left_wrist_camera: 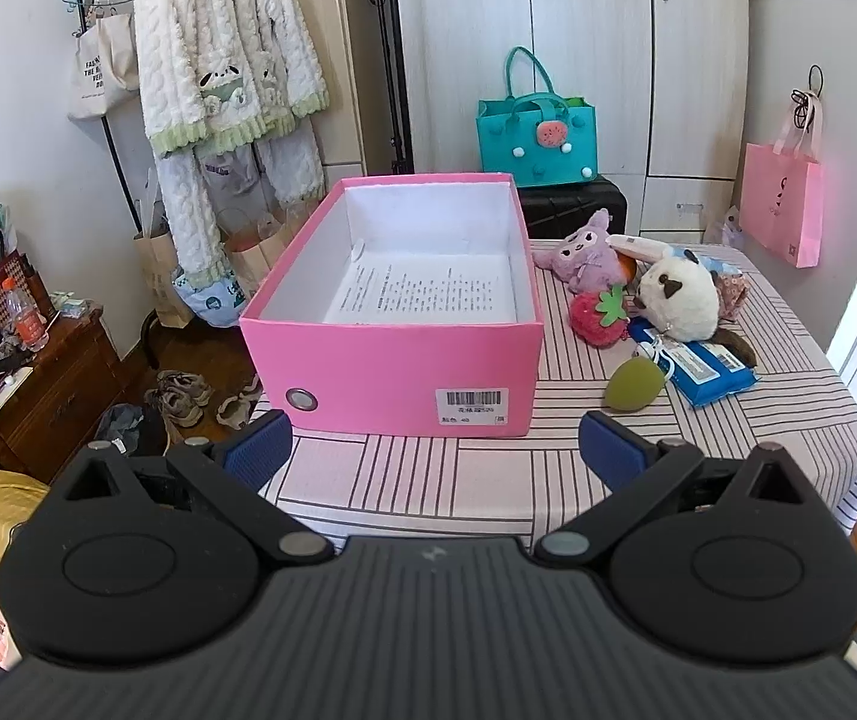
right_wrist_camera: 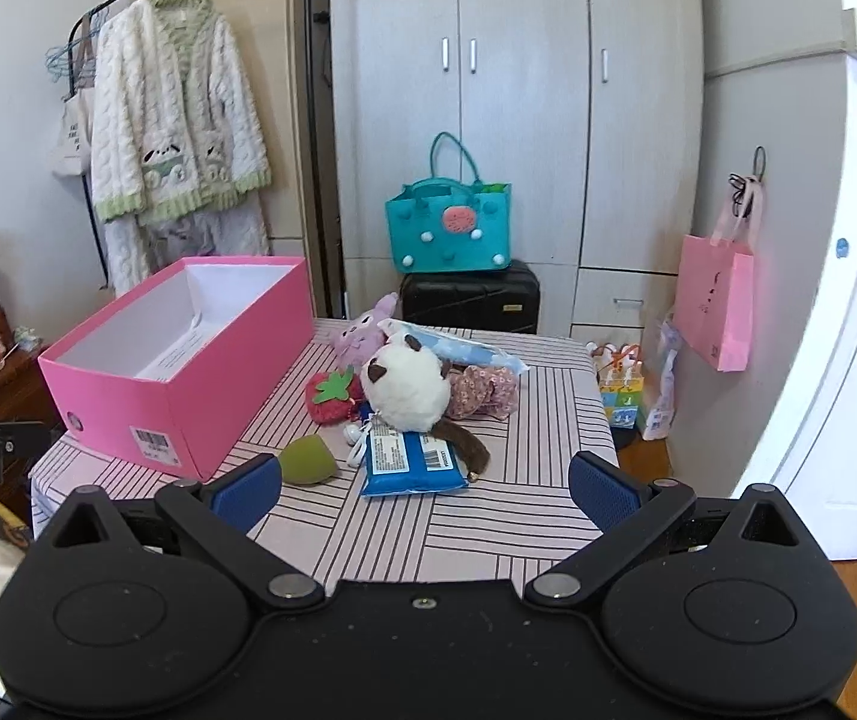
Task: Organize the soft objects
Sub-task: 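Reach the left tool to the white-and-brown plush and close on it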
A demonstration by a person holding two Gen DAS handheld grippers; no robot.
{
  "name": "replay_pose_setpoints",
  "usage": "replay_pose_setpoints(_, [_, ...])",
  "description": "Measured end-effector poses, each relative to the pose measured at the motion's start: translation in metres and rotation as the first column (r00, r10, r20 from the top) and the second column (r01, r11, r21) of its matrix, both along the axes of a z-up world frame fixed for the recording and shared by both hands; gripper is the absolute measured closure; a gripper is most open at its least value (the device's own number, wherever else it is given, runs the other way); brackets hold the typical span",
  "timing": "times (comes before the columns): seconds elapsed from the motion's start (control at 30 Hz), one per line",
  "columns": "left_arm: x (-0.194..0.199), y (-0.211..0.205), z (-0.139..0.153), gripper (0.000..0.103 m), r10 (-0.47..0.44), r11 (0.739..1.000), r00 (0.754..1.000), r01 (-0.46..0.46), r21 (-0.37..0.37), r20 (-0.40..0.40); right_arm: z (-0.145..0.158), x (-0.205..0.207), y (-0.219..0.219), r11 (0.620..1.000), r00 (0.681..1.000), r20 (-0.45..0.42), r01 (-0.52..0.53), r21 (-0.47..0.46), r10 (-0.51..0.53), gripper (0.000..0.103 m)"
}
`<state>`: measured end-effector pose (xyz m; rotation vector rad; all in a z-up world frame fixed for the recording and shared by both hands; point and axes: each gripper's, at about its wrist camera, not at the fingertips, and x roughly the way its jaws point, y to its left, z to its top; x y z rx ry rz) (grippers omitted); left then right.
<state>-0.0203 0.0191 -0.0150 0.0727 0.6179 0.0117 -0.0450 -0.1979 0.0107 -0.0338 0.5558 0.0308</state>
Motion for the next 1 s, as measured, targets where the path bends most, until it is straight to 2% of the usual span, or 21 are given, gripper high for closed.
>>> replay_pose_setpoints(0.17, [0.007,0.002,0.002,0.000,0.029,1.000,1.000,-0.029,0.002,-0.008,0.002,0.007,-0.003,1.000,1.000,-0.014,-0.027,0.007,0.027,0.000])
replay_pose_setpoints(0.23, [0.012,0.005,0.005,0.000,0.030,0.999,0.999,-0.030,-0.030,-0.011,0.003,0.010,-0.004,0.999,0.999,-0.011,-0.047,0.021,0.048,0.000])
replay_pose_setpoints(0.37, [0.023,0.007,0.011,0.000,-0.008,0.994,1.000,0.009,-0.107,0.012,0.004,0.014,-0.007,0.988,0.988,0.065,-0.145,0.050,0.142,0.000])
replay_pose_setpoints(0.57, [0.044,-0.016,0.016,0.000,-0.104,0.991,0.989,0.112,-0.075,0.105,-0.006,0.029,-0.011,0.965,0.946,0.190,-0.257,-0.054,0.263,0.000])
replay_pose_setpoints(0.63, [0.053,-0.026,0.017,0.000,-0.160,0.983,0.977,0.170,-0.064,0.140,-0.011,0.043,-0.013,0.952,0.941,0.148,-0.296,-0.080,0.305,0.000])
replay_pose_setpoints(0.7, [0.066,-0.039,0.017,0.000,-0.224,0.972,0.965,0.232,-0.047,0.136,-0.018,0.061,-0.018,0.949,0.941,0.124,-0.310,-0.056,0.315,0.000])
replay_pose_setpoints(0.8, [0.086,-0.056,0.014,0.000,-0.294,0.950,0.948,0.304,-0.066,0.124,-0.033,0.085,-0.025,0.952,0.947,0.096,-0.304,-0.032,0.306,0.000])
replay_pose_setpoints(1.0, [0.128,-0.096,-0.004,0.003,-0.410,0.906,0.911,0.412,-0.098,0.036,-0.064,0.126,-0.031,0.948,0.945,0.070,-0.320,0.007,0.318,0.003])
